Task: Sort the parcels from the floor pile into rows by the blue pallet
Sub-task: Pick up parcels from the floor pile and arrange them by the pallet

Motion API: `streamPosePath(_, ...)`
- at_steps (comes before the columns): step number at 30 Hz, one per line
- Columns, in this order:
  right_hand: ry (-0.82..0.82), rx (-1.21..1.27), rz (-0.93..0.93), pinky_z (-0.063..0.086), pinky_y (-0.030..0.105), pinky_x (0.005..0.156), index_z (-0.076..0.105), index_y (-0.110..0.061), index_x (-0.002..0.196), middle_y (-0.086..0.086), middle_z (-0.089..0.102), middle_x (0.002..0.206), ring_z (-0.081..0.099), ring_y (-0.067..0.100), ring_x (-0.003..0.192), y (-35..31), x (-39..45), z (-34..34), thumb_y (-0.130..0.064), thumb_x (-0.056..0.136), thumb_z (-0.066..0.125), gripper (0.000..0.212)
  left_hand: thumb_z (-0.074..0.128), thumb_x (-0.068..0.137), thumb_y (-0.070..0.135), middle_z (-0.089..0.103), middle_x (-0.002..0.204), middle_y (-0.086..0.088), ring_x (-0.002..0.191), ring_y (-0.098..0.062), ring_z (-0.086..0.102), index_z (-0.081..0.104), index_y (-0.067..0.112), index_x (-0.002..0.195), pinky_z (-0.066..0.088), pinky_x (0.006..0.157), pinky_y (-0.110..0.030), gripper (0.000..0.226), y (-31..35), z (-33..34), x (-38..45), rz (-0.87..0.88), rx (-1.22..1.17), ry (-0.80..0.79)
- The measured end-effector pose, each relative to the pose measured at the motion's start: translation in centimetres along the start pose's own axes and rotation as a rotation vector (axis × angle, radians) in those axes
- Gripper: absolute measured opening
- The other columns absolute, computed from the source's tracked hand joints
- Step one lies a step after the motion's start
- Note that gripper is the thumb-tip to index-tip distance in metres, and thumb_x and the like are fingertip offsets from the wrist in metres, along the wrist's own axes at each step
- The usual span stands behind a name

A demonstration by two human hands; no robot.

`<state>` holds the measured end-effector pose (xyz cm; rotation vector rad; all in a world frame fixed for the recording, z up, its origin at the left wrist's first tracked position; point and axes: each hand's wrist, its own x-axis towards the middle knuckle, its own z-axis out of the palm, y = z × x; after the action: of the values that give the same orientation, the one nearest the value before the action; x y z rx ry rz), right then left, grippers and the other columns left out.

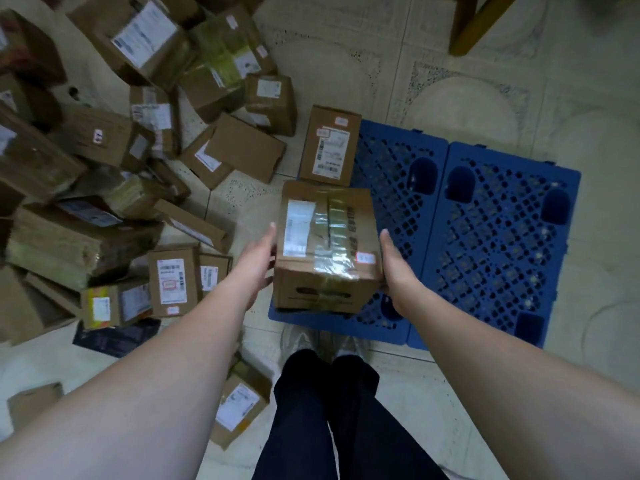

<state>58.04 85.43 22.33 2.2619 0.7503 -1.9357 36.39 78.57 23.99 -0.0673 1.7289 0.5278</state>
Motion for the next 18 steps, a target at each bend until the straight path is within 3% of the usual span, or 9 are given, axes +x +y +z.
streamPosePath(2,-0.028,-0.009,-0.046,0.044,0.041,0.1,0.039,-0.029,0.148,-0.004,0.051,0.141,0.054,0.025,0.12,0.6,0.9,0.1,-0.049,0.097,0.052,0.057,0.065,0.09,0.039,0.057,0.132,-0.006,0.116,-0.024,0.056,0.047,0.016,0.134,0.048,0.101,-0.047,0.052,-0.4,0.0,0.8,0.061,0.171,0.004)
streamPosePath(5,-0.023,-0.004,-0.038,0.054,0.04,0.088,0.038,-0.03,0.149,-0.001,0.058,0.134,0.061,0.024,0.109,1.8,3.3,1.1,-0.014,0.088,0.068,0.07,0.063,0.088,0.006,0.052,0.14,-0.003,0.118,-0.026,0.056,0.038,0.02,0.145,0.05,0.1,-0.042,0.064,-1.0,0.4,2.7,0.141,0.32,0.019)
streamPosePath(8,-0.035,-0.134,-0.058,0.053,0.039,0.092,0.039,-0.026,0.146,0.0,0.058,0.13,0.058,0.022,0.107,2.6,5.5,2.7,-0.014,0.09,0.066,0.064,0.059,0.088,0.005,0.06,0.131,-0.004,0.112,-0.025,0.059,0.047,0.022,0.138,0.05,0.099,-0.039,0.054,-2.1,1.0,5.0,0.179,0.498,0.002)
streamPosePath(12,-0.034,-0.164,-0.058,0.043,0.03,0.084,0.022,-0.023,0.151,-0.004,0.05,0.121,0.051,0.02,0.104,3.6,6.8,4.3,-0.015,0.094,0.06,0.069,0.057,0.086,0.003,0.064,0.117,-0.006,0.108,-0.028,0.061,0.05,0.021,0.132,0.052,0.096,-0.04,0.051,-3.0,1.3,6.3,0.164,0.536,0.01)
streamPosePath(18,-0.019,-0.127,-0.084,0.045,0.035,0.098,0.023,-0.027,0.154,-0.003,0.046,0.146,0.052,0.021,0.117,2.6,6.4,3.7,-0.024,0.097,0.057,0.066,0.051,0.085,-0.004,0.061,0.114,0.003,0.104,-0.021,0.06,0.052,0.035,0.126,0.052,0.097,-0.042,0.056,-1.8,0.3,5.8,0.226,0.455,-0.024)
